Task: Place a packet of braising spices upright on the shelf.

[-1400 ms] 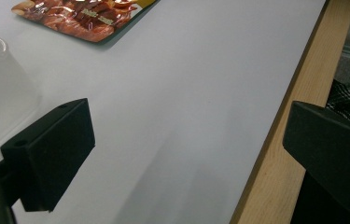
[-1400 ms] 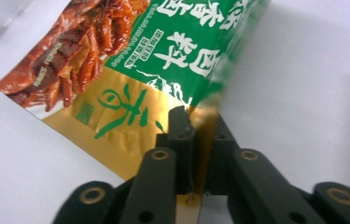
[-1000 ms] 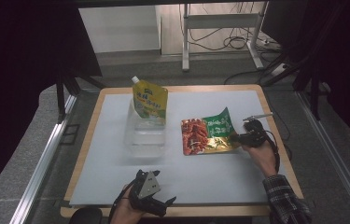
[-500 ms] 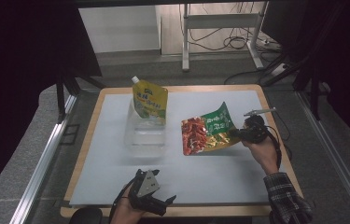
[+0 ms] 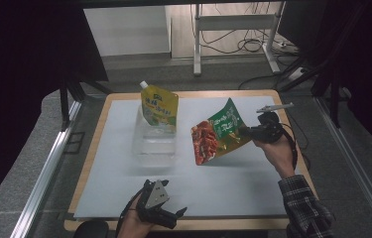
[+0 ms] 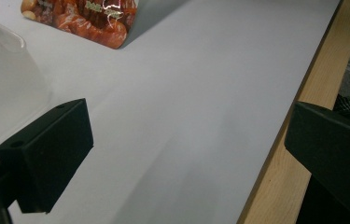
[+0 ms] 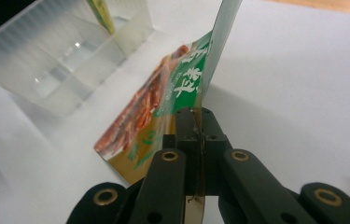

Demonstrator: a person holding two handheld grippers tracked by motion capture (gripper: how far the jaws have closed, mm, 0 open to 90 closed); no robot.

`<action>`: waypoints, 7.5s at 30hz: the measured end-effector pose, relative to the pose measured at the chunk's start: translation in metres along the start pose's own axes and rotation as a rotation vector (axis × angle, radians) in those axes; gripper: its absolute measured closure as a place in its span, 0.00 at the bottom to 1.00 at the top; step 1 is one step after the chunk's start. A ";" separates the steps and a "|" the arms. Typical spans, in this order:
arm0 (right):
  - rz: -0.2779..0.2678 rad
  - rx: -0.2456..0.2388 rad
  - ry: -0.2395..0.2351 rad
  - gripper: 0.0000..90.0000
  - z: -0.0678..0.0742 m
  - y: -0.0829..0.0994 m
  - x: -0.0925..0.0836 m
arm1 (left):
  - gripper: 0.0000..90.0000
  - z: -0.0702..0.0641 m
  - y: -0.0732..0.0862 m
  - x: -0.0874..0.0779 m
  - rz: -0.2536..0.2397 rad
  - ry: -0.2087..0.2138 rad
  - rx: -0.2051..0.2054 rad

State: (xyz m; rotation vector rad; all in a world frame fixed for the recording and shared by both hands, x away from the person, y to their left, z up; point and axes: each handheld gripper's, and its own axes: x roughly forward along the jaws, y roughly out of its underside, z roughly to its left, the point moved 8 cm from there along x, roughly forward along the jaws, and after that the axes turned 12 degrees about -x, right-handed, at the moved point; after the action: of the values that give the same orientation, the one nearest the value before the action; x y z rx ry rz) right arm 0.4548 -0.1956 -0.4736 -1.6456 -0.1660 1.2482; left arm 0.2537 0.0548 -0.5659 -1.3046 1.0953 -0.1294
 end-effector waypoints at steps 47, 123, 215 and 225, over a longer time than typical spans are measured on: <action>0.023 -0.287 0.010 0.99 0.037 -0.093 -0.016 | 0.01 0.002 0.001 -0.001 0.003 -0.005 0.011; -0.088 -0.431 -0.215 0.99 0.118 -0.198 0.044 | 0.01 0.002 -0.001 -0.004 -0.011 -0.001 0.008; -0.096 -0.447 -0.180 0.06 0.115 -0.159 0.105 | 0.01 -0.002 0.002 -0.001 0.017 0.004 0.034; -0.097 -0.425 -0.192 0.00 0.110 -0.146 0.093 | 0.01 -0.002 0.002 -0.001 0.016 0.004 0.036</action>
State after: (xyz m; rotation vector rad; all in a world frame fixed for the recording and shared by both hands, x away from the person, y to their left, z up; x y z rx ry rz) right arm 0.4745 -0.0005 -0.4144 -1.8442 -0.6603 1.3591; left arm 0.2511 0.0543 -0.5666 -1.2637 1.1020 -0.1387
